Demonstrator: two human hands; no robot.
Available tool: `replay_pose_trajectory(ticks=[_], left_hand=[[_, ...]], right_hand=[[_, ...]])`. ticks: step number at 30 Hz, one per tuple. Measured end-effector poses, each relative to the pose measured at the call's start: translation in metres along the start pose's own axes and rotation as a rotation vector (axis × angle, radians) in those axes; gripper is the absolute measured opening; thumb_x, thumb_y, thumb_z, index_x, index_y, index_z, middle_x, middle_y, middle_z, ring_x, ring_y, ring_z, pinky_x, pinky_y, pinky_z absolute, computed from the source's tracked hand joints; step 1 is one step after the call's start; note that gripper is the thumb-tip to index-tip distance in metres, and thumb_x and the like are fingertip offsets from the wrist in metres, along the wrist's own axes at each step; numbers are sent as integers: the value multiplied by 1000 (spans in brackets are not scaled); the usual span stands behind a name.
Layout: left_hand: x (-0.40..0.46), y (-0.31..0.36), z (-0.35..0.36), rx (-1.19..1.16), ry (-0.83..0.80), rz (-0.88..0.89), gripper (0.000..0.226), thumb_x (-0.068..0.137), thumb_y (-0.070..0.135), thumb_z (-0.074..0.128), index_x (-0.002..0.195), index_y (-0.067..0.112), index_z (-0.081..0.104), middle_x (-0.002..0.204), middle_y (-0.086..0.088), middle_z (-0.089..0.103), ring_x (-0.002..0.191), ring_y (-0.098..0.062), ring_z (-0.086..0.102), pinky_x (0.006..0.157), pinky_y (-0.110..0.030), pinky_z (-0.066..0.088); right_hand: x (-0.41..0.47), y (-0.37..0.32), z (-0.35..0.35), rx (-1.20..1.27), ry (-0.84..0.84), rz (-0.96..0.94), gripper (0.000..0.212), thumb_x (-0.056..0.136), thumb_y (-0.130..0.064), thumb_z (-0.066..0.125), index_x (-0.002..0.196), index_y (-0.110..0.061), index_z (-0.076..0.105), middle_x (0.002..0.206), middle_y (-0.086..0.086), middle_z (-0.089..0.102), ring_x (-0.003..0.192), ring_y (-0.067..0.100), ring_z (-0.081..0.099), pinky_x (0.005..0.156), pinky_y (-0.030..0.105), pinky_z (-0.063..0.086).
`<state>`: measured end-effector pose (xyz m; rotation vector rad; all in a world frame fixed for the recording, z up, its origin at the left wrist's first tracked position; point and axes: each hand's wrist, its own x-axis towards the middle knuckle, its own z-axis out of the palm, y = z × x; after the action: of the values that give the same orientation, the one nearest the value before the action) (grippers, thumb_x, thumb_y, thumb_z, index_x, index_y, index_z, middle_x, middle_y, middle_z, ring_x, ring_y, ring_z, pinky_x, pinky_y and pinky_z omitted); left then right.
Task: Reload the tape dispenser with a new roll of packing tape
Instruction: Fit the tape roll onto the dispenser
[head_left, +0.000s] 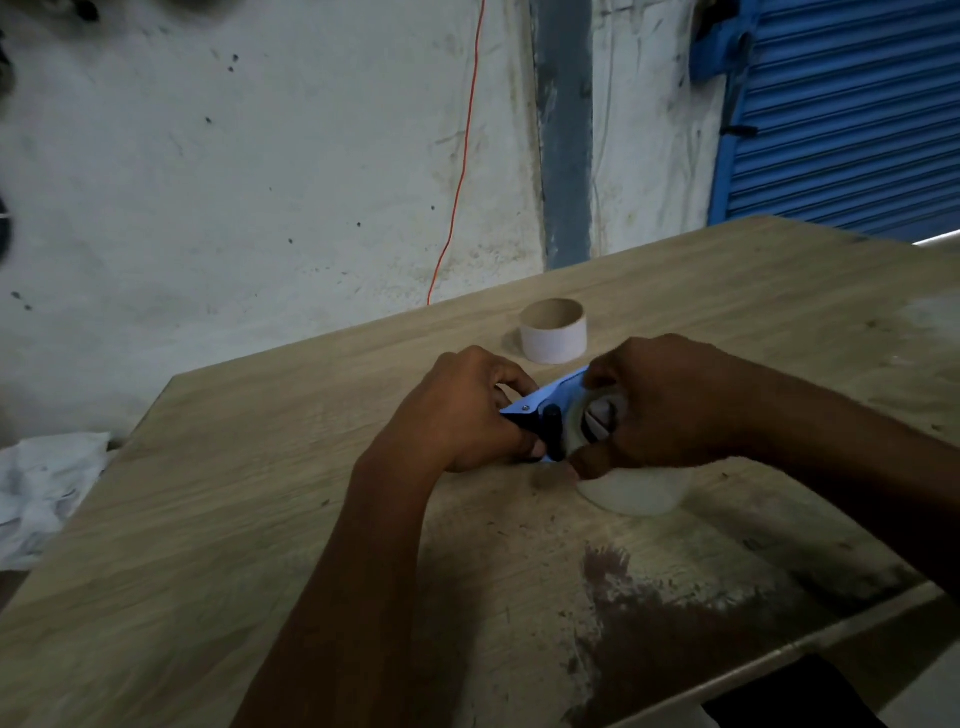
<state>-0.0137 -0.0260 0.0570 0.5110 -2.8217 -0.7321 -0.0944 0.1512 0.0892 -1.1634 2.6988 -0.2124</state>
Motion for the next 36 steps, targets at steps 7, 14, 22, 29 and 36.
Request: replay_pose_trajectory(ticks=[7,14,22,29,36], left_hand=[[-2,4,1,18,-5,11,56,58,39,97,110,39,75,83,9,76,75,-5,71,73,-30,60],[2,8,10,-52,-71,262,49,86,21,77,130,42,66,140,12,60,124,-2,56,107,-27,48],[-8,30,14,58,-78,298,40,85,29,58,121,25,75,131,8,68,117,-6,60,102,-28,49],[-14,40,11,289,19,338,37,71,36,65,105,34,77,117,14,69,100,-13,65,81,-40,59],[-16,38,4,222,-46,323,28,79,23,76,106,28,81,130,10,65,111,-11,63,92,-36,58]], right_hand=[[-4,4,26,-110,306,160,90,47,-104,51,94,-28,61,84,-5,59,74,17,60,63,29,45],[-11,14,14,107,104,80,99,35,-94,66,114,-35,61,106,-8,68,90,16,65,80,39,59],[-24,29,22,296,229,67,106,43,-75,84,137,-37,53,121,-9,68,103,15,65,86,34,55],[-33,28,31,289,385,36,103,47,-66,89,139,-37,51,128,-11,62,109,16,63,85,29,48],[-35,27,32,257,382,5,102,45,-68,88,136,-39,51,125,-11,62,105,15,62,81,30,49]])
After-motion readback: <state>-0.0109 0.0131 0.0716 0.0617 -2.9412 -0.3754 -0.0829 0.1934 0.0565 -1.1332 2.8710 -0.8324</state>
